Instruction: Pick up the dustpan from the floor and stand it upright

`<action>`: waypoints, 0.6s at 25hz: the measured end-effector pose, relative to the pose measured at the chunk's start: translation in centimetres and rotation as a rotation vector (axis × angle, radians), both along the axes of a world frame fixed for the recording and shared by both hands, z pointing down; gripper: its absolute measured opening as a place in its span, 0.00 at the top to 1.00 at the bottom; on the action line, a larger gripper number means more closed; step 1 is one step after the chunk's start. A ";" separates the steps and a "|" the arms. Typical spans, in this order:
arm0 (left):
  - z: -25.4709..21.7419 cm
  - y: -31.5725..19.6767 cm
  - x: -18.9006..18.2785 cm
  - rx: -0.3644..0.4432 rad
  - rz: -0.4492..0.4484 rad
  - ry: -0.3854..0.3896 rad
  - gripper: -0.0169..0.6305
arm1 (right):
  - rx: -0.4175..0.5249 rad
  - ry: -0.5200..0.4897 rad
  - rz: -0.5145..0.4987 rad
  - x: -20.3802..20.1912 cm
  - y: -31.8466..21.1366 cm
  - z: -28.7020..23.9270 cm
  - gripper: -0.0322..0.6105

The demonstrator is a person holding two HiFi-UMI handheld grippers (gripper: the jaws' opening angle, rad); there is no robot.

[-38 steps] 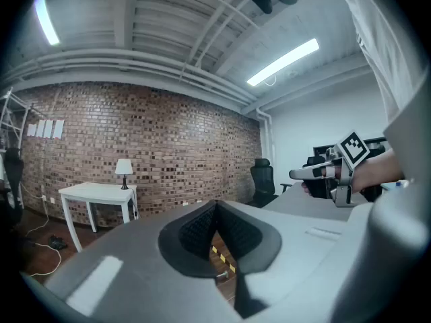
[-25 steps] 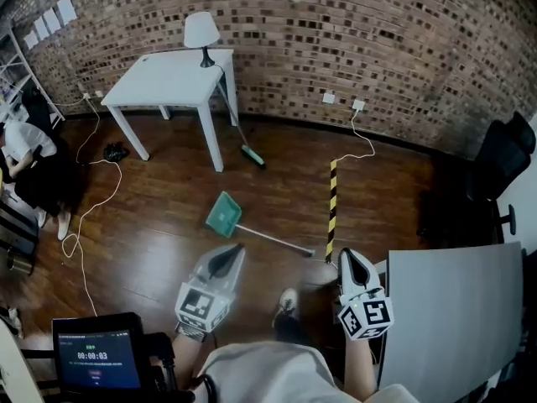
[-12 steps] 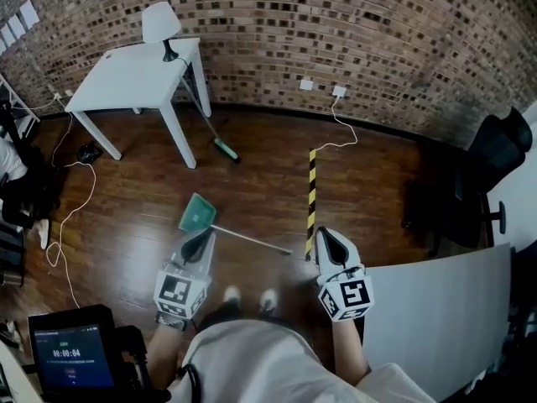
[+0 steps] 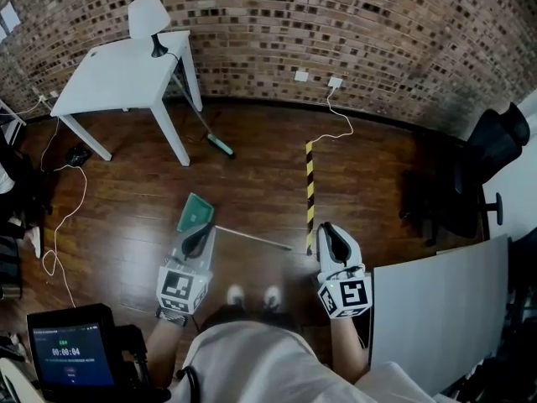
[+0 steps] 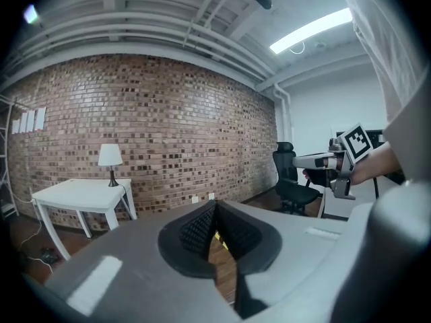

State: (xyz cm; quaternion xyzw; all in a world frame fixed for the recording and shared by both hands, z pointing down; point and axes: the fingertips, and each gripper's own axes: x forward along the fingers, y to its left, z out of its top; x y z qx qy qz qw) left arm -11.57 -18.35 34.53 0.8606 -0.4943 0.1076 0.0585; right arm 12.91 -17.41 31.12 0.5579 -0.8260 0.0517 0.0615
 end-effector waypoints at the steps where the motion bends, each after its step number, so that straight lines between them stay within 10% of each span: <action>1: 0.6 -0.4 -0.2 -0.013 0.004 0.000 0.98 | -0.007 0.011 0.007 -0.2 -0.1 0.5 0.86; 15: 15.6 -5.2 8.1 -0.097 0.164 0.003 0.96 | -0.148 0.221 -0.007 1.5 0.0 21.2 0.73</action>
